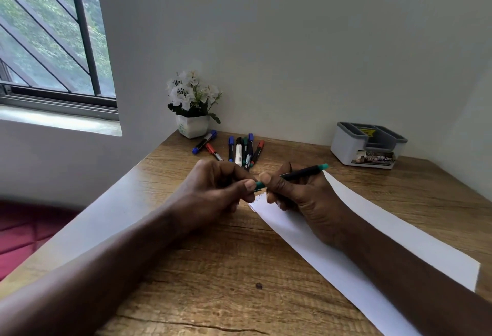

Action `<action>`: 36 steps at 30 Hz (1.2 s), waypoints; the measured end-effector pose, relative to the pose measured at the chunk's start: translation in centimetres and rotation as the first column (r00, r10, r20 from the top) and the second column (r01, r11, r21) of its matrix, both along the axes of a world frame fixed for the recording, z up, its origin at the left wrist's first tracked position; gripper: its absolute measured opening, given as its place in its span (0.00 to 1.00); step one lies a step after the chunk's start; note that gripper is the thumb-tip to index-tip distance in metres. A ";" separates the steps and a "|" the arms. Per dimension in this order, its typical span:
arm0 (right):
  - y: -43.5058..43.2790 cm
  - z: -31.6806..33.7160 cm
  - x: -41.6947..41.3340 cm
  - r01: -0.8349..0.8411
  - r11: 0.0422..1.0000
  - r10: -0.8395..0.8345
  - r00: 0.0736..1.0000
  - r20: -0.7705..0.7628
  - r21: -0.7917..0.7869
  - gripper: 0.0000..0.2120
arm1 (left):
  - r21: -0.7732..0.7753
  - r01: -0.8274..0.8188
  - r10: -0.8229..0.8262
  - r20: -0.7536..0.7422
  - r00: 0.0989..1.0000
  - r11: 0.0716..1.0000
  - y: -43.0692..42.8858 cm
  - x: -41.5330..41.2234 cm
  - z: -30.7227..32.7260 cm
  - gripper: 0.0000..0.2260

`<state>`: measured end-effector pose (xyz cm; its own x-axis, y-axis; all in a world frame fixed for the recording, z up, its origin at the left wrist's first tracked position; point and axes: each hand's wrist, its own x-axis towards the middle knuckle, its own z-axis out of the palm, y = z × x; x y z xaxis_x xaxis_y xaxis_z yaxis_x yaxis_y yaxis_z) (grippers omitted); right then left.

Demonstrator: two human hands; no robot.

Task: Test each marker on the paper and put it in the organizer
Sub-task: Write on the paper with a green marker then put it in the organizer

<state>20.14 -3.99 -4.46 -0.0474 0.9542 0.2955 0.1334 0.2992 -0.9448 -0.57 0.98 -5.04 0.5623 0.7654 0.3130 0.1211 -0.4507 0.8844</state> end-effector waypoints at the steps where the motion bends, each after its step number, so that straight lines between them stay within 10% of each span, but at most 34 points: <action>1: 0.0 0.1 -0.1 -0.009 1.000 0.009 1.000 0.016 0.008 0.10 | -0.008 0.003 -0.003 -0.007 1.000 1.000 0.0 0.0 0.0 0.07; 11: 0.3 -0.2 0.5 -0.011 0.999 0.005 0.990 -0.143 -0.043 0.15 | 0.138 -0.206 0.221 -0.107 0.969 0.969 0.3 0.7 0.0 0.09; 15: 0.6 0.4 1.5 0.043 0.999 -0.043 0.992 -0.121 -0.002 0.19 | 0.483 -0.440 0.636 -0.388 0.667 0.757 0.5 0.4 0.1 0.24; 19: 0.8 0.2 2.1 0.006 0.993 -0.006 1.000 0.000 -0.115 0.43 | 0.398 -0.381 0.547 -0.684 0.483 0.835 1.2 0.1 0.0 0.44; 28: 0.3 0.7 2.7 0.374 0.927 -0.375 0.927 0.013 0.034 0.04 | 0.331 -0.340 0.462 -0.762 0.454 0.880 1.6 0.3 -0.1 0.52; 36: 5.5 5.7 9.2 0.651 0.725 -0.674 0.737 0.040 0.226 0.28 | 0.335 -0.290 0.436 -0.784 0.442 0.897 1.8 0.3 -0.2 0.51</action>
<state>29.30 1.51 1.27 0.5324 0.6821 0.5012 0.4644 0.2597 -0.8467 -0.22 2.77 -5.23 0.2922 0.9561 -0.0208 0.9349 -0.2810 0.2166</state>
